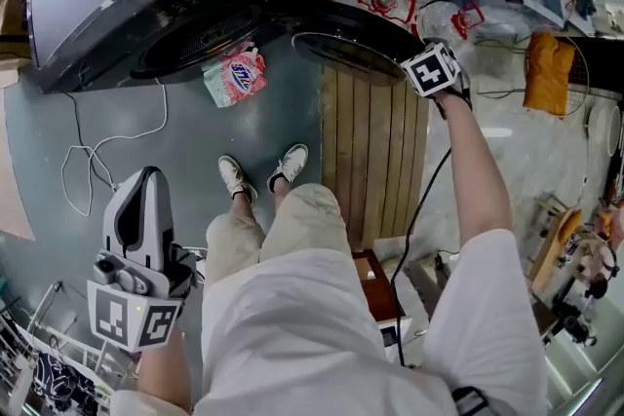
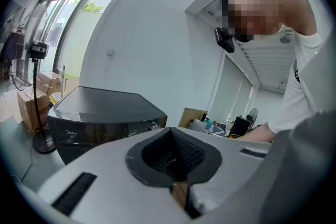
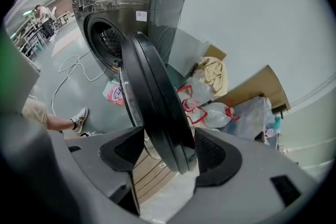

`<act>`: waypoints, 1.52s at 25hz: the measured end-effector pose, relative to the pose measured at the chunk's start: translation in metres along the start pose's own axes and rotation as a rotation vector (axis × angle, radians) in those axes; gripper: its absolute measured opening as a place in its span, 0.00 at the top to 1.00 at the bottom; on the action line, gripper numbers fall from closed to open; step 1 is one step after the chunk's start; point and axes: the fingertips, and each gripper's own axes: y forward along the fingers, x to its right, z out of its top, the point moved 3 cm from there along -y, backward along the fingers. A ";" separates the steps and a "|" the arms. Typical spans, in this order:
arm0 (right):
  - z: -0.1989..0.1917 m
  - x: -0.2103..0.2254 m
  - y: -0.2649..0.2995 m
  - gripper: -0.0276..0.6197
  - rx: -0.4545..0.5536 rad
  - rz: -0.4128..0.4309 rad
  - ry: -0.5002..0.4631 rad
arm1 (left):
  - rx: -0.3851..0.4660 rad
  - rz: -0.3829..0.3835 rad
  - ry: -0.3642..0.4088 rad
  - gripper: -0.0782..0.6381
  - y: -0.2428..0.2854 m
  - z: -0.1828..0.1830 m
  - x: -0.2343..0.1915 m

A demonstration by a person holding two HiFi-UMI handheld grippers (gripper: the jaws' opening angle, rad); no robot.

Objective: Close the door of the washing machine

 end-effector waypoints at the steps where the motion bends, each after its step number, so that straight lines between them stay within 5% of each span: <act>1: -0.003 -0.002 -0.002 0.50 -0.006 -0.007 0.006 | 0.003 -0.002 0.001 0.88 -0.002 0.001 -0.001; 7: 0.007 -0.024 -0.011 0.50 0.068 -0.003 0.031 | 0.010 0.000 -0.004 0.88 -0.017 0.005 -0.014; 38: -0.025 -0.118 -0.038 0.59 0.041 -0.009 0.147 | 0.031 -0.032 -0.015 0.89 -0.071 0.010 -0.062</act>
